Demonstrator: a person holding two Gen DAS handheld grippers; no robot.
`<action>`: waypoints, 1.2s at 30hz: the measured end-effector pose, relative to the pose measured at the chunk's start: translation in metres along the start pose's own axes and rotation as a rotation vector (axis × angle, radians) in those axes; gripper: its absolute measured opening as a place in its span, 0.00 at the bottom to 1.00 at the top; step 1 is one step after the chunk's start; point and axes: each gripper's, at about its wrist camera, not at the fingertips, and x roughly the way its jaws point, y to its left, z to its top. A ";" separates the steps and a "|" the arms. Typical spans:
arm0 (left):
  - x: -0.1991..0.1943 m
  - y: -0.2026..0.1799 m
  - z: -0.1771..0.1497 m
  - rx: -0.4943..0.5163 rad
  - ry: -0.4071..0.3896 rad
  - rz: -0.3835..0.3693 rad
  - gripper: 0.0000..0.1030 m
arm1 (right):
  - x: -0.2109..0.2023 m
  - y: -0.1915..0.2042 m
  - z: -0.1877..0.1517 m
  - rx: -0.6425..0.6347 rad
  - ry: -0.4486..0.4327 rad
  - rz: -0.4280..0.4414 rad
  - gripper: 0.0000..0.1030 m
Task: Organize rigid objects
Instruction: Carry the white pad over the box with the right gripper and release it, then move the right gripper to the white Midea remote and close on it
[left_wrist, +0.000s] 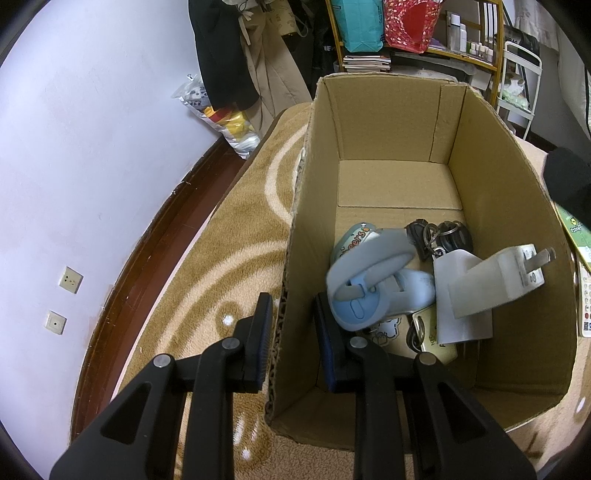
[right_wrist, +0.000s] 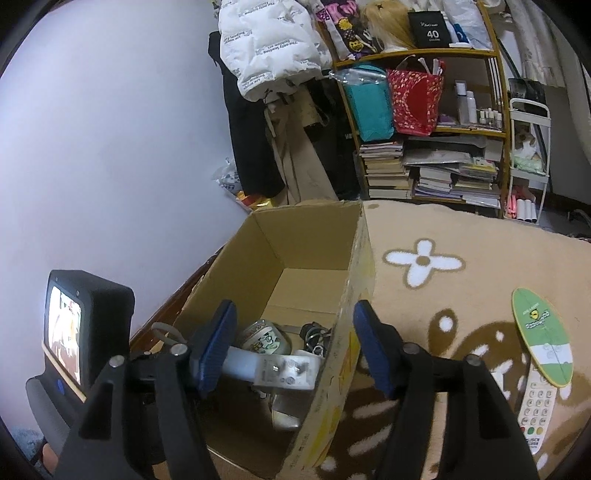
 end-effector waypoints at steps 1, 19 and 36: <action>0.000 0.000 0.000 0.000 0.000 0.000 0.22 | -0.002 0.000 0.001 -0.002 -0.006 -0.007 0.79; 0.000 0.000 0.000 0.000 0.000 -0.001 0.22 | -0.012 -0.040 0.005 0.031 -0.010 -0.206 1.00; 0.000 0.000 0.000 0.000 0.000 0.000 0.22 | -0.005 -0.086 -0.017 0.054 0.104 -0.344 1.00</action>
